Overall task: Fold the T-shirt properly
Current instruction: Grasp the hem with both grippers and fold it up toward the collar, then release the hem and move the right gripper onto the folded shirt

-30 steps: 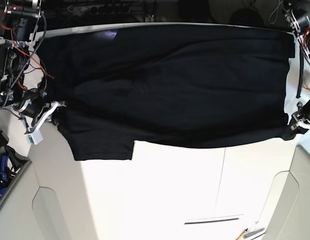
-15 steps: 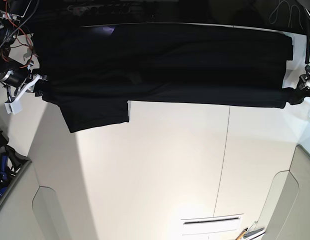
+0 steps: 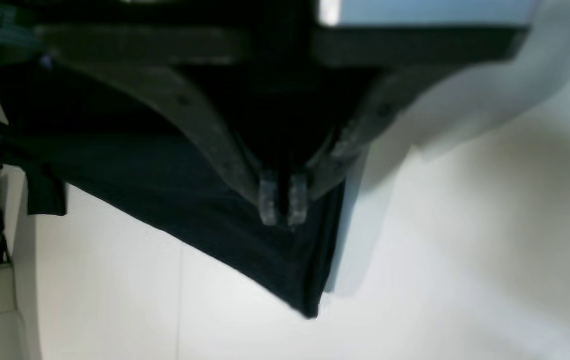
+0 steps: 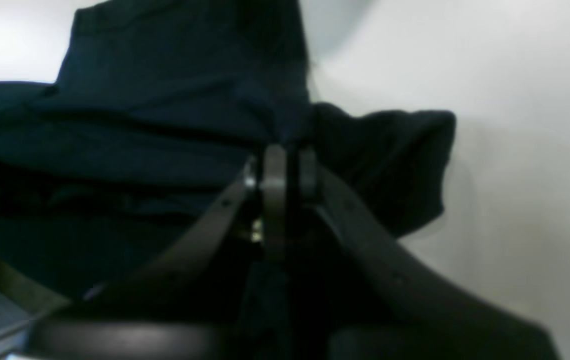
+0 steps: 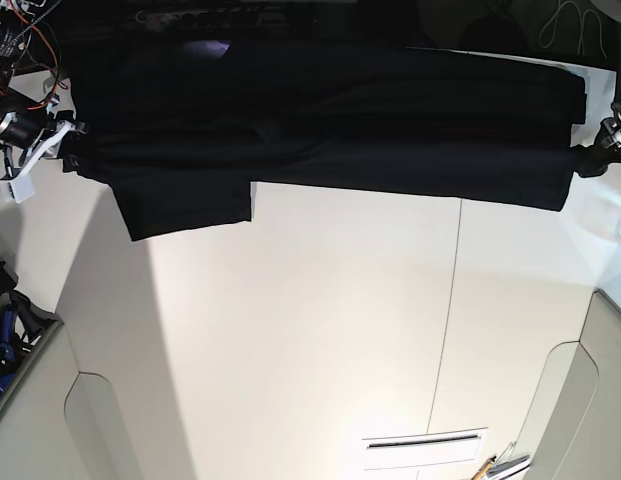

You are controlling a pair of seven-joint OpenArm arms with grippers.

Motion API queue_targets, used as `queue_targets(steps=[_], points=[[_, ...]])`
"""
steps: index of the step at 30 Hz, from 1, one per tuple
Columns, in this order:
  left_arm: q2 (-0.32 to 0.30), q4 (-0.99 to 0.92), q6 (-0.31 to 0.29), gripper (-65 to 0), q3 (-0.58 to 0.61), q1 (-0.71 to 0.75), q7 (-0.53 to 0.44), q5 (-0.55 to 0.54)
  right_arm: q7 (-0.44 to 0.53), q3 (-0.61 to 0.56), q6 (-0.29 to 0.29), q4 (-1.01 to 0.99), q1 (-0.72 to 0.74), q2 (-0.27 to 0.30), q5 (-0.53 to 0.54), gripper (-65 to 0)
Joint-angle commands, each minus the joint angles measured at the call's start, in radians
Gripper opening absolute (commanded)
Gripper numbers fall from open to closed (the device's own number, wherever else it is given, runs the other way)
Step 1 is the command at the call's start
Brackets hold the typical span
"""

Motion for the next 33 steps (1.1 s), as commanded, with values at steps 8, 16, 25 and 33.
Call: queue_targets(steps=[8,16,25,33], points=[[-0.028,0.017,-0.009,-65.0,-0.011,-0.001,0.012,-0.024,0.02,0.01,0.001,0.021,0.002,0.019,-0.072,-62.5],[-0.029,0.017,-0.009,-42.2,-0.011,-0.001,0.055,-0.082,0.046,0.01,0.001,0.053,0.003,0.019,-0.052,-43.4],[-0.028,0.017,-0.009,-42.2,-0.011,-0.001,0.055,-0.104,0.179,0.002,0.001,0.129,0.101,0.018,-0.114,-43.4],[-0.028,0.017,-0.009,-42.2,-0.011,-0.001,0.048,-0.103,0.278,-0.145,-0.01,-0.048,0.268,0.017,-0.283,-37.1]])
